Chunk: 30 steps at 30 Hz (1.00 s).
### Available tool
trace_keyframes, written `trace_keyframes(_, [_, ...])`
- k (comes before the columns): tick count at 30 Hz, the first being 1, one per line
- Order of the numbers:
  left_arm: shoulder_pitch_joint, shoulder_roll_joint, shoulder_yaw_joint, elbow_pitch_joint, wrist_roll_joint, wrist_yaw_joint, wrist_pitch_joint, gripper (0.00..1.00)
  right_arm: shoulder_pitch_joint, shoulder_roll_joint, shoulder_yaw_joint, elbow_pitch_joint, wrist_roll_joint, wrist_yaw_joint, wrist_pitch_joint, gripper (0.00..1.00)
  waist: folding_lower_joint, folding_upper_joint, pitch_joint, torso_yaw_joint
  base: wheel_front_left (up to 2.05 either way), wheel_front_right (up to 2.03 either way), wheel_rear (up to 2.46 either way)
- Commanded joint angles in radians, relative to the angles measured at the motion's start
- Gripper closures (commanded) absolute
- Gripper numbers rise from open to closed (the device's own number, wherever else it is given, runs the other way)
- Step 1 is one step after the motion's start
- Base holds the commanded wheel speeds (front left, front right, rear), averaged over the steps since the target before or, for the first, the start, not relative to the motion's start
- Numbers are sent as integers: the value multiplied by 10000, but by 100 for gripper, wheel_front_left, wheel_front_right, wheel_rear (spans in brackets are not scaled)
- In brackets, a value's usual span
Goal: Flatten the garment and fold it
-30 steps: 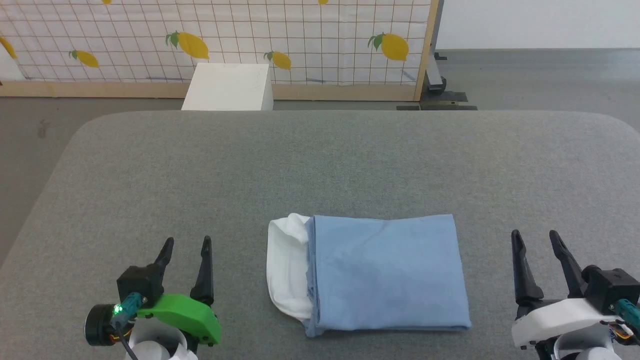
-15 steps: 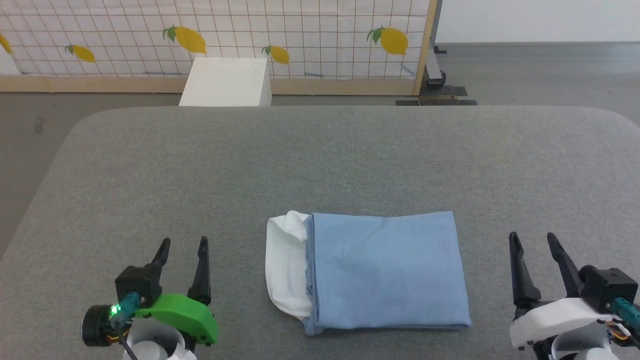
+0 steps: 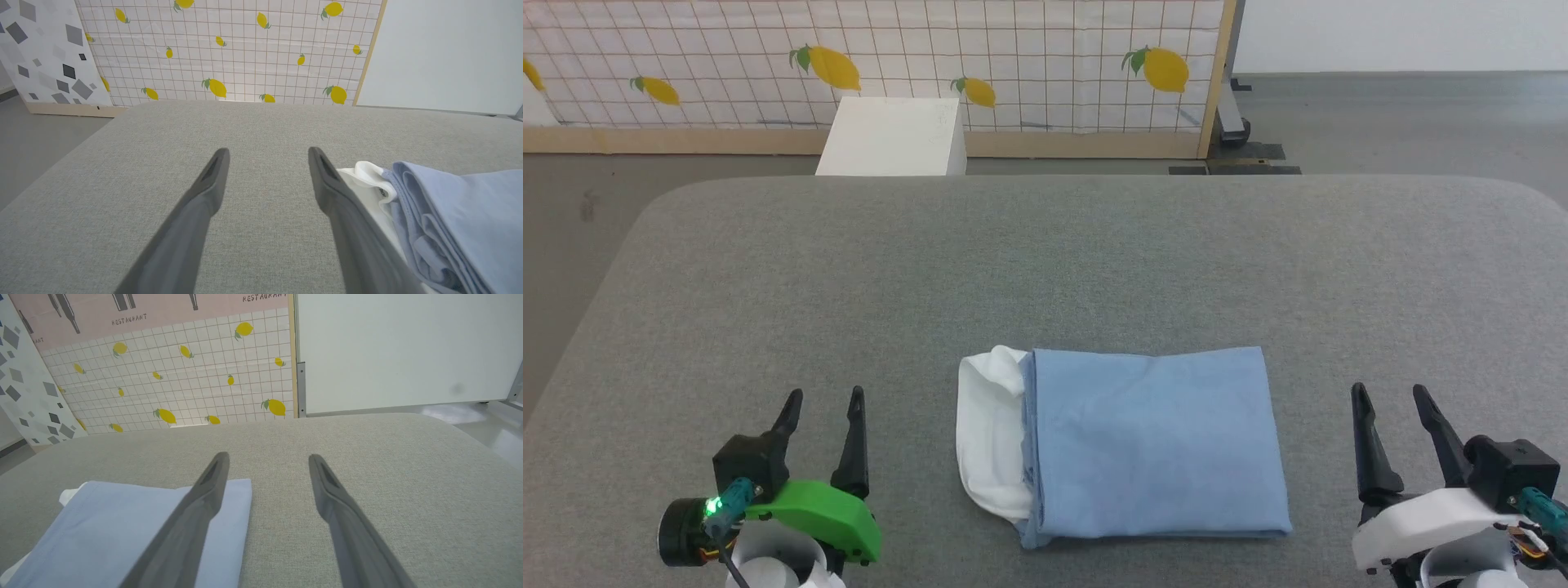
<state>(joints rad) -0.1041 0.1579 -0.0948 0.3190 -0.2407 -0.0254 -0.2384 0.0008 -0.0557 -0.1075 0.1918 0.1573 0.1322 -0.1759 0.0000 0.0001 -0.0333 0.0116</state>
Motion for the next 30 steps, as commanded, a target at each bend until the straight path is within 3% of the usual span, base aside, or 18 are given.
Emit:
trace_keyframes(1, [52,71,-3,15,-131,50,-37,0,-106,22,-22,20,-78,-15,-14,0,0,-1,0,-10,0,0,0])
trace_keyframes(5, [62,81,9,-8,-185,88,-51,0,-190,35,-201,13,183,-15,207,0,0,-1,15,-37,0,0,0])
trace_keyframes(8, [75,65,107,-120,-279,170,-76,0,-629,42,-491,136,546,-15,1194,0,0,-1,122,-96,0,0,0])
trace_keyframes(13, [31,85,166,-472,-329,259,-103,0,-2064,-42,-446,627,937,-15,4775,0,0,-1,483,-47,0,0,0])
trace_keyframes(19, [-229,88,14,-709,-315,218,-65,0,-3426,-722,637,1357,1016,-15,8275,0,0,-1,1068,403,0,0,0])
trace_keyframes(23, [-493,25,-89,-680,-343,175,-68,0,-3744,-1025,1156,1915,956,-15,9350,0,0,-1,1466,819,0,0,0])
trace_keyframes(30, [-754,-31,-198,-463,-369,104,-123,0,-3691,-1167,2057,2624,1022,-15,9839,0,0,-1,1853,1224,0,0,0])
